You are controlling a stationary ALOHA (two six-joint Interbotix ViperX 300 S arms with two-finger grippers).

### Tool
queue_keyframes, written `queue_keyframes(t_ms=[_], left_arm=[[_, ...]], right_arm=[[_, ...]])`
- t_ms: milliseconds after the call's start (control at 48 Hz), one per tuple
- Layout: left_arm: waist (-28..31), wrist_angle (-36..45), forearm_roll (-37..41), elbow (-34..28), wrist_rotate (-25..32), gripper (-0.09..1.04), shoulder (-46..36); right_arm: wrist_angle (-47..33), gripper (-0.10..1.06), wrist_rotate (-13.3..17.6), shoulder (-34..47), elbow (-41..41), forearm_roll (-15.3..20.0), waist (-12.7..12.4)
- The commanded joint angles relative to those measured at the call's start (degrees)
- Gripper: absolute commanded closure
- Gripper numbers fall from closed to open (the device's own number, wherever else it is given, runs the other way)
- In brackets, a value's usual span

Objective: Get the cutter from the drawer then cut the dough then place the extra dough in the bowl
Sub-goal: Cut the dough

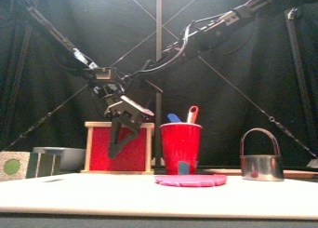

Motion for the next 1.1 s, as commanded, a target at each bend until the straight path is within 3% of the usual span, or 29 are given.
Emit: queue_keyframes(t_ms=[21, 125, 354, 521, 854, 1104], left_arm=[[-0.53, 0.00, -0.26, -0.70, -0.09, 0.63, -0.79], [-0.53, -2.11, -0.44, -0.70, -0.44, 0.63, -1.41], [-0.26, -10.37, -0.53, -0.53, -3.25, 0.63, -4.66], [-1.41, -21.53, -0.88, 2.11, -5.10, 0.63, -7.73], [-17.84, -55.37, -3.52, 17.67, -5.36, 0.63, -15.38], [-32.61, -65.92, -11.25, 24.43, -8.53, 0.63, -16.96]], right_arm=[[-0.18, 0.65, 0.00, -1.32, -1.67, 0.35, -0.35], [-0.18, 0.65, -0.18, -2.02, -1.93, 1.85, 0.53], [1.67, 0.65, -0.88, -4.48, -3.16, 9.23, 6.68], [1.67, 0.65, -0.09, -6.50, -1.23, 10.99, 8.44], [-8.00, 0.65, 0.09, -16.79, 11.51, 14.33, 8.88], [-17.67, 0.64, 0.09, -26.19, 24.79, 13.89, 8.61]])
